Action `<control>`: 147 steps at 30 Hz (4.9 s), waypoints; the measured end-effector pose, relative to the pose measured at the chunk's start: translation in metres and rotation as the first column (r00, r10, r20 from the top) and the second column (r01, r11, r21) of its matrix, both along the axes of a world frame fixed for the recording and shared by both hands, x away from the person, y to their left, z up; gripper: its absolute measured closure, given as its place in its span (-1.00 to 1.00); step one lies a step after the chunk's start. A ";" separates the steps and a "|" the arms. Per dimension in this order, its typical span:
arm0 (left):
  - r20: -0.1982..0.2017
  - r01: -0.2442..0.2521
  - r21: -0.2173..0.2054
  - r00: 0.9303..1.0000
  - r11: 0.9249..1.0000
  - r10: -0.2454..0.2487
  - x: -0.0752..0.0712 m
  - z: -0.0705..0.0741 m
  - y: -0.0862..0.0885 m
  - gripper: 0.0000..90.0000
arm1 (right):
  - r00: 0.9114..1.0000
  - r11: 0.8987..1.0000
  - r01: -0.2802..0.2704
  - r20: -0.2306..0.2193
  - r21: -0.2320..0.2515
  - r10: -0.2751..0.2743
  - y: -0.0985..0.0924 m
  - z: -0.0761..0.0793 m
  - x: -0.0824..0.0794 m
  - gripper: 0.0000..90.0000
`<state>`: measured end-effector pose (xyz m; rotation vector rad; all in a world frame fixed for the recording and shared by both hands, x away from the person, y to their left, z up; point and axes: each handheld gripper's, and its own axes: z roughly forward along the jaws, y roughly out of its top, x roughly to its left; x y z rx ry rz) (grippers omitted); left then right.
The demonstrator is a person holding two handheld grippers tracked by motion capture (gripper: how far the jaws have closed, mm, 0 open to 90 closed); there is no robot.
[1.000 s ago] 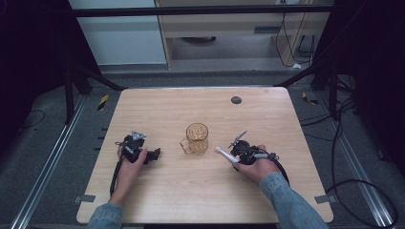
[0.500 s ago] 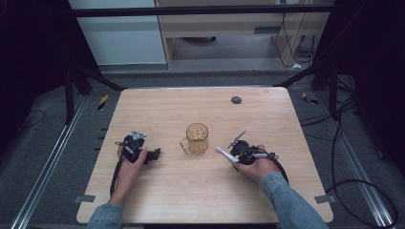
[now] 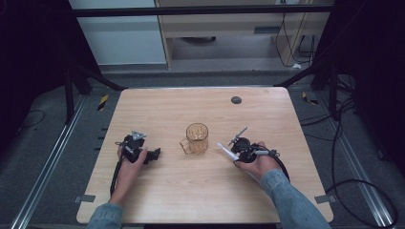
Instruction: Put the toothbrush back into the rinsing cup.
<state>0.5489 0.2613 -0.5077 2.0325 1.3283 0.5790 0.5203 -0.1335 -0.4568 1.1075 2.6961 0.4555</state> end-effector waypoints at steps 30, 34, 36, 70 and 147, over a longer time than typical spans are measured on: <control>0.000 -0.001 -0.001 1.000 1.000 0.001 0.000 0.000 0.000 -1.00 | 0.992 0.983 0.099 0.060 0.155 -0.110 -0.022 0.050 0.019 0.51; 0.000 0.000 -0.001 1.000 1.000 0.000 0.001 0.000 0.000 -1.00 | 0.991 0.977 0.104 0.064 0.188 -0.118 -0.023 0.057 0.018 0.51; 0.000 0.000 -0.001 1.000 1.000 0.000 0.001 0.000 0.000 -1.00 | 0.991 0.976 0.097 0.073 0.195 -0.113 -0.024 0.060 0.018 0.51; 0.000 -0.005 -0.004 1.000 1.000 0.005 -0.001 0.000 0.000 -1.00 | 0.881 0.902 0.090 0.389 0.422 -0.270 0.003 0.121 0.012 0.51; 0.004 -0.004 -0.004 1.000 1.000 0.004 0.002 0.000 -0.001 -1.00 | 0.781 0.832 0.019 0.512 0.554 -0.359 0.107 0.148 0.027 0.51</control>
